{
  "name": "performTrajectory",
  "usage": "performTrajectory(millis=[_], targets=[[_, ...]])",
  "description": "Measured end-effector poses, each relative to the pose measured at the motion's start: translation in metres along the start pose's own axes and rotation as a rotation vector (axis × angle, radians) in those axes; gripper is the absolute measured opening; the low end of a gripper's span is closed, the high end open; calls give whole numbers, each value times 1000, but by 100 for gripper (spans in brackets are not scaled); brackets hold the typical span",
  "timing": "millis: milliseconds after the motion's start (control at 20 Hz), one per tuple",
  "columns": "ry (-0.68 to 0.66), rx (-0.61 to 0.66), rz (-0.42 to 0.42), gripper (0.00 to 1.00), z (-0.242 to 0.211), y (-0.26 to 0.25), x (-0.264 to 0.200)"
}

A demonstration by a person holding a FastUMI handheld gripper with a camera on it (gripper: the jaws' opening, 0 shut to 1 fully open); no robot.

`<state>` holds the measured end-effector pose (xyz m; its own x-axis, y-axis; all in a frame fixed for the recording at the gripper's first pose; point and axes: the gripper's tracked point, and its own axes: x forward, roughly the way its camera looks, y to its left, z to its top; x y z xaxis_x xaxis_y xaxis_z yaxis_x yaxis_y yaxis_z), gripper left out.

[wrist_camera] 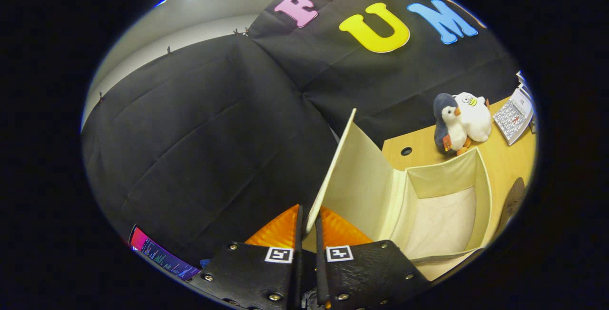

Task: Open the storage box then place both shoes into the box .Put the left shoe in first, then the right shoe, with the right side of both shoes facing outward in a uniform manner.

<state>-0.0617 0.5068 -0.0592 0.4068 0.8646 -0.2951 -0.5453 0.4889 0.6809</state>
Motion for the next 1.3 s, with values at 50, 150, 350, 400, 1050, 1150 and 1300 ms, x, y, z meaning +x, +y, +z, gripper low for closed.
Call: performTrajectory(millis=[50,150,350,400,1050,1150,1300], targets=[[8,-15,10,12,-2,6,6],[7,-48,30,25,-3,15,9],[-39,-158,36,97,4,28,8],[-55,-187,30,97,7,29,2],[-209,-413,-215,97,67,-60,-92],[-216,-429,-278,97,77,-82,-110],[-231,-440,-352,97,89,-111,-133]])
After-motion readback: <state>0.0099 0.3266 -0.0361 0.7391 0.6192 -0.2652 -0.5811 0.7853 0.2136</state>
